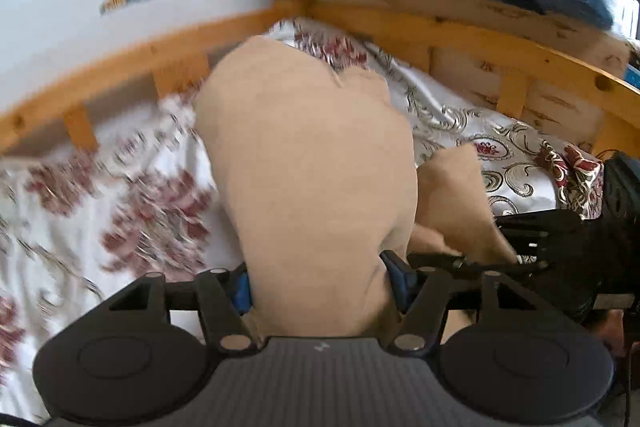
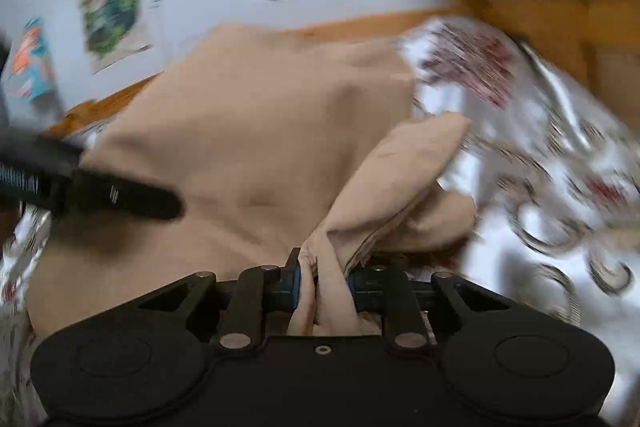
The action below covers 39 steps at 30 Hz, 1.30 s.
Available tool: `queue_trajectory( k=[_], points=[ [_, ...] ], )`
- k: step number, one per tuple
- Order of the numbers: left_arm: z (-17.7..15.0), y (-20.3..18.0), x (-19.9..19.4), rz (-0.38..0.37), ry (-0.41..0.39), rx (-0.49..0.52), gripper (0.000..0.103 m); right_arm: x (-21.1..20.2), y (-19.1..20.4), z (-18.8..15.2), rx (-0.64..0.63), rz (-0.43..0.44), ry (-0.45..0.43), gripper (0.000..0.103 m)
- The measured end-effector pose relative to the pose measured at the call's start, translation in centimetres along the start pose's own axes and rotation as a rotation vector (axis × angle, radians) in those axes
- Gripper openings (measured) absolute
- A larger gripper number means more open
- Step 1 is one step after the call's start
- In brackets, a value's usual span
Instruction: Fold large clothes
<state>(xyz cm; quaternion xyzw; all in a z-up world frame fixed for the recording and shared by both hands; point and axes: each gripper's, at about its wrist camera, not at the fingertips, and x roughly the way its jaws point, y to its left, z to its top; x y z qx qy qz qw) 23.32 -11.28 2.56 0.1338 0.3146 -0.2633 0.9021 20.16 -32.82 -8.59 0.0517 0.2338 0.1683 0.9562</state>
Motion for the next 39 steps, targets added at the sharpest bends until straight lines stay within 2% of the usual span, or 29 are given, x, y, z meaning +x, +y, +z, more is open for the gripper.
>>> queue_trajectory(
  k=[6,9,12,13,15,17,19,21,25,27,32,35,39],
  points=[
    [-0.5,3.0,-3.2,0.101,-0.080,-0.024,0.066,1.5,5.0,1.9,-0.179,0.013,-0.120,0.020],
    [-1.4,5.8,-1.8,0.155,-0.020,-0.143,0.068,4.4,6.9,2.4,-0.263,-0.012,-0.110,0.020],
    [-3.5,8.1,1.4,0.187,0.093,-0.259,0.071,7.9,7.6,1.4,-0.287,-0.029,-0.004,0.023],
    [-4.5,8.6,2.6,0.196,0.136,-0.291,0.075,8.8,7.7,0.8,-0.289,-0.035,0.032,0.024],
    [-6.0,9.3,4.0,0.236,0.148,-0.339,0.084,9.3,7.3,-0.6,-0.277,-0.056,0.059,0.038],
    [-6.6,9.8,4.4,0.243,0.127,-0.362,0.086,9.1,6.4,-0.7,-0.228,-0.051,0.058,0.041],
    [-6.7,9.9,4.8,0.251,0.138,-0.367,0.094,8.8,5.5,-0.4,-0.180,-0.048,0.060,0.046],
    [-6.5,9.6,5.6,0.261,0.167,-0.346,0.098,8.8,5.0,-0.4,-0.153,-0.055,0.061,0.056],
    [-6.9,9.0,5.7,0.281,0.167,-0.357,0.102,9.0,3.8,-0.3,-0.098,-0.069,0.074,0.072],
    [-7.1,9.0,5.1,0.287,0.167,-0.384,0.102,8.8,3.2,-0.3,-0.068,-0.067,0.079,0.086],
    [-6.7,8.3,3.2,0.358,0.156,-0.443,0.102,6.5,1.9,0.2,0.002,-0.056,0.053,0.092],
    [-6.2,7.1,1.3,0.418,0.132,-0.442,0.102,4.5,2.5,0.8,-0.033,-0.080,0.020,0.098],
    [-5.6,4.9,-1.6,0.429,0.084,-0.399,0.102,1.6,3.7,1.7,-0.065,-0.113,-0.039,0.102]
  ],
)
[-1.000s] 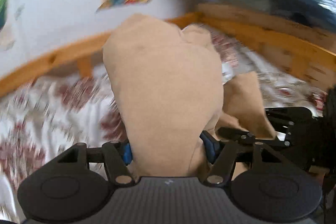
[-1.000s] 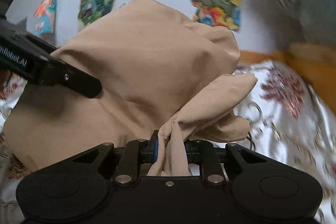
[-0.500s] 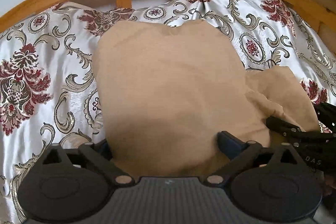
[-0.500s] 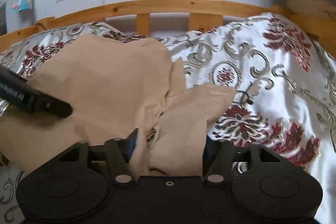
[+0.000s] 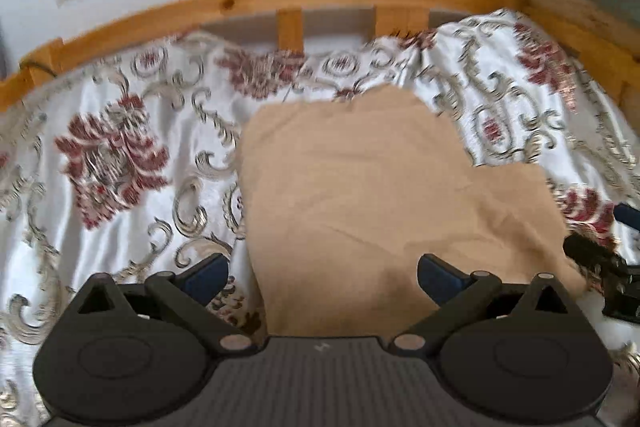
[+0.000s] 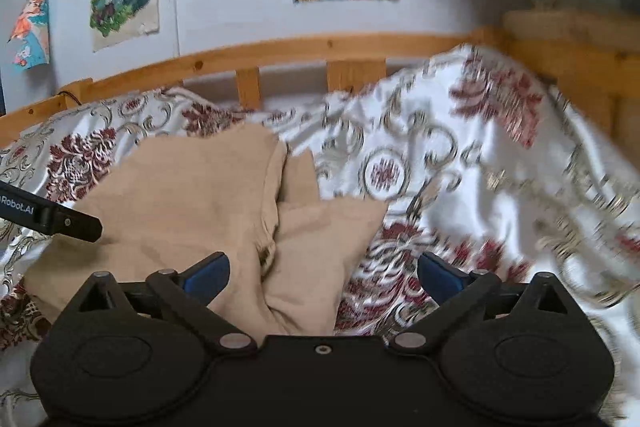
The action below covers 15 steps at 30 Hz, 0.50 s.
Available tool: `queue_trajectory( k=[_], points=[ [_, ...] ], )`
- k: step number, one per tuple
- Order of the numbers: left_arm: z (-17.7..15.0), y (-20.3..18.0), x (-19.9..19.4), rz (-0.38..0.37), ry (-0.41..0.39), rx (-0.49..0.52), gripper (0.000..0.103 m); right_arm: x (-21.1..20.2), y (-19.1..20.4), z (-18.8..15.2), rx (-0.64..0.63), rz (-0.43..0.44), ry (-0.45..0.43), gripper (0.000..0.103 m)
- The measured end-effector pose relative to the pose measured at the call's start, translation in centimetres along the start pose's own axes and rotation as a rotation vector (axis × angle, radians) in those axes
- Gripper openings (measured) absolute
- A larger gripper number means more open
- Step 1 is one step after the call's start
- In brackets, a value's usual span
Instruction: Fold large clothes
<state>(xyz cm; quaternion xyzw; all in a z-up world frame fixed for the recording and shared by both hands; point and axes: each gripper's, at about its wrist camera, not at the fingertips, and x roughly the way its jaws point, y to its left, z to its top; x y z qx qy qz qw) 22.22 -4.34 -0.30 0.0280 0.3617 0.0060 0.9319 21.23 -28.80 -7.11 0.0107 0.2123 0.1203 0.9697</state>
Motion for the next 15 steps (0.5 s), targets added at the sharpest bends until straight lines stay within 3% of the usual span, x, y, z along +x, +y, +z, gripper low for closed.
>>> queue_trajectory(
  k=[3,7,10,15],
  points=[
    [-0.4,0.2,-3.5,-0.002,-0.050,-0.010,0.102,-2.4,0.7,0.9,0.014,-0.007,-0.042,0.102],
    [-1.1,1.3,-8.0,-0.070,-0.104,-0.036,0.102,-6.7,2.5,1.8,-0.041,0.010,-0.104,0.102],
    [-2.0,1.7,-10.8,-0.061,-0.139,-0.022,0.102,-10.3,3.5,1.7,-0.060,-0.004,-0.172,0.102],
    [-4.6,2.2,-13.7,-0.059,-0.171,-0.033,0.102,-14.6,4.4,0.7,0.029,-0.005,-0.192,0.102]
  ],
)
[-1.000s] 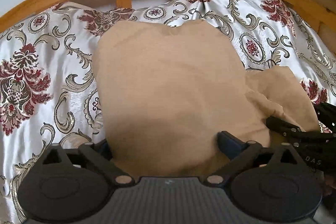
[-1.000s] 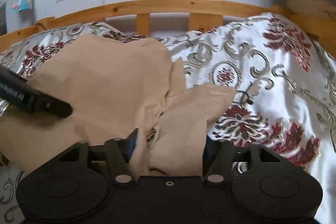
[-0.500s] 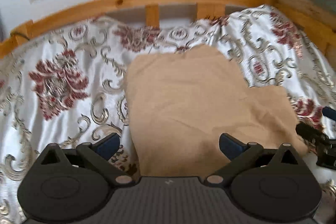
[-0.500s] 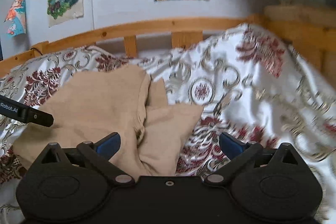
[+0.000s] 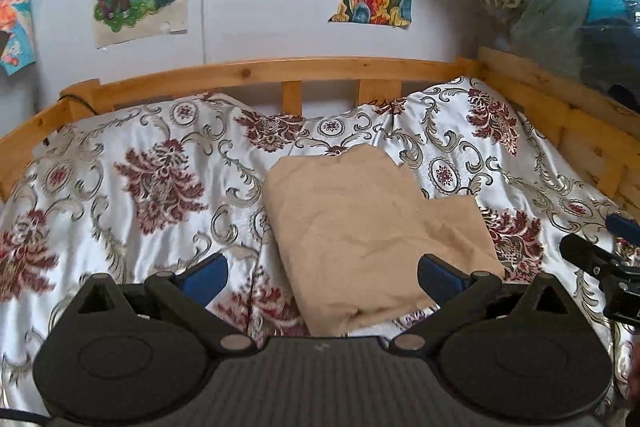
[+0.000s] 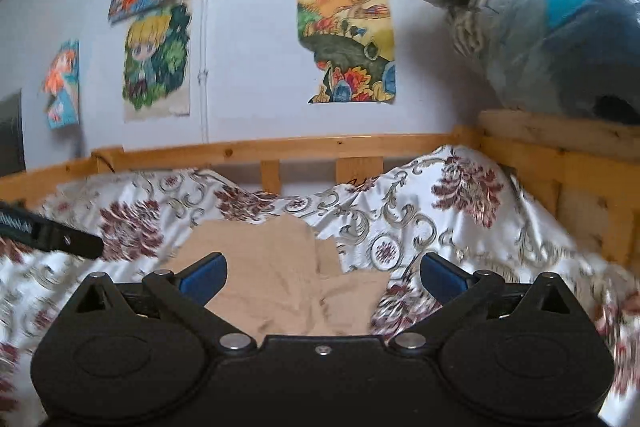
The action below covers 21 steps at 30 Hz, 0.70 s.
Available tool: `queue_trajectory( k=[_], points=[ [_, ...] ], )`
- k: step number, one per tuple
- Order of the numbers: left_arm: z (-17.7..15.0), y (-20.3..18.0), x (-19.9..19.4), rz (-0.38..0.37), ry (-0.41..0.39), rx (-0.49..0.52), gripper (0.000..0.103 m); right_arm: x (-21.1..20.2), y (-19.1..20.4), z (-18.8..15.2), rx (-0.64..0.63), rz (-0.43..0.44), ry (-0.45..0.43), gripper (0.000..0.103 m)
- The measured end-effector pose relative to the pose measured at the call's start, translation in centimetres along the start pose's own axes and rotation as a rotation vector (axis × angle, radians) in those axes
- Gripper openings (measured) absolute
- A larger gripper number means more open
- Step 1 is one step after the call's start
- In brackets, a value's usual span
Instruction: Fold large clothes
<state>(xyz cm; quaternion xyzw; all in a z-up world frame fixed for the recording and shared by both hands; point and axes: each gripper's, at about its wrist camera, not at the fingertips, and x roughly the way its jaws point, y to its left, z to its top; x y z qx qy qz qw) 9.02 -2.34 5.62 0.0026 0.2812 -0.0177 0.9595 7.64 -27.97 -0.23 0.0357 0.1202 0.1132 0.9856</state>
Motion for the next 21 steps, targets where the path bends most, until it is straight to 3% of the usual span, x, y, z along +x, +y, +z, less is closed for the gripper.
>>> queue_trajectory(
  k=[6,11,21],
  points=[
    [-4.0,1.2,-1.3,-0.010,0.014,-0.084,0.102,-2.5,1.3,-1.1,0.002,-0.056,0.059,0.102],
    [-6.9,1.5,0.1,0.003,0.085,-0.061,0.102,-2.9,2.1,-2.4,-0.011,-0.126,0.131,0.102],
    [-8.5,1.7,1.6,0.021,0.129,-0.063,0.103,-1.0,2.0,-4.3,-0.024,-0.151,0.238,0.102]
  ],
)
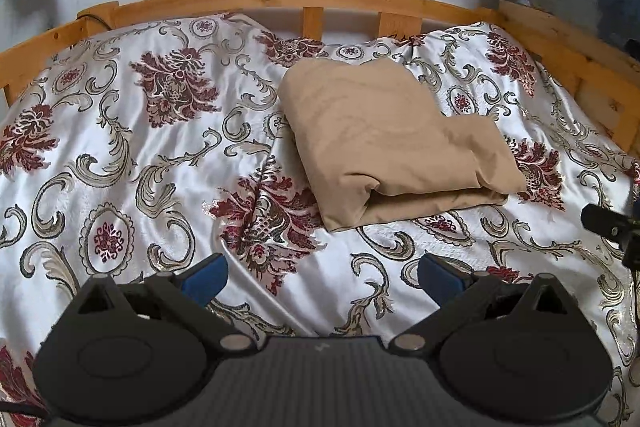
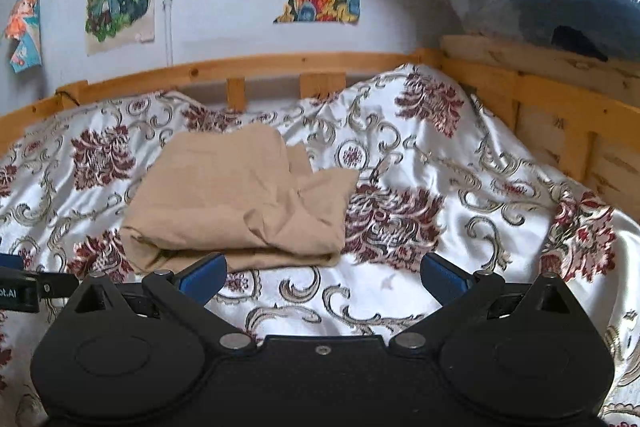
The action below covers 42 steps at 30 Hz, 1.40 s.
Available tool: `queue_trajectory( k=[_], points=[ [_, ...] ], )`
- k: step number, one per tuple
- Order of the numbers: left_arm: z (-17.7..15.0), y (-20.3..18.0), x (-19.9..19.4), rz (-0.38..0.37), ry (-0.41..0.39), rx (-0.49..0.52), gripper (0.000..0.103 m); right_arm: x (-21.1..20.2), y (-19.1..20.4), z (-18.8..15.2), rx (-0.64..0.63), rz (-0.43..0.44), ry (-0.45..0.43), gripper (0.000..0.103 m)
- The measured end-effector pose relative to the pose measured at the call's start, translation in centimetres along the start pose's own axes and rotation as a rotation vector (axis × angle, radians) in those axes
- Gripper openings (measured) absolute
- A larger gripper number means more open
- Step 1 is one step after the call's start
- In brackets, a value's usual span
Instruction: Fold large clothes
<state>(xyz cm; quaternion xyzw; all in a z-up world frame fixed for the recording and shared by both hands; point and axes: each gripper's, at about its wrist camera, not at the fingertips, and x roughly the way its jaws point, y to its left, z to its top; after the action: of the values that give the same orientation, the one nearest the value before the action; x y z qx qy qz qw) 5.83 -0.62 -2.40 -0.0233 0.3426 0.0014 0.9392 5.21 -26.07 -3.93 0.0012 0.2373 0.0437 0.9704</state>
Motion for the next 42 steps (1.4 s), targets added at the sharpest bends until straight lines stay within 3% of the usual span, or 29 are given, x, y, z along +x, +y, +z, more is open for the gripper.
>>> queue_trajectory(
  k=[42],
  points=[
    [0.4,0.4,-0.9,0.034,-0.022,-0.010,0.102,0.2,0.0,-0.1,-0.006,-0.008,0.012,0.102]
  ],
)
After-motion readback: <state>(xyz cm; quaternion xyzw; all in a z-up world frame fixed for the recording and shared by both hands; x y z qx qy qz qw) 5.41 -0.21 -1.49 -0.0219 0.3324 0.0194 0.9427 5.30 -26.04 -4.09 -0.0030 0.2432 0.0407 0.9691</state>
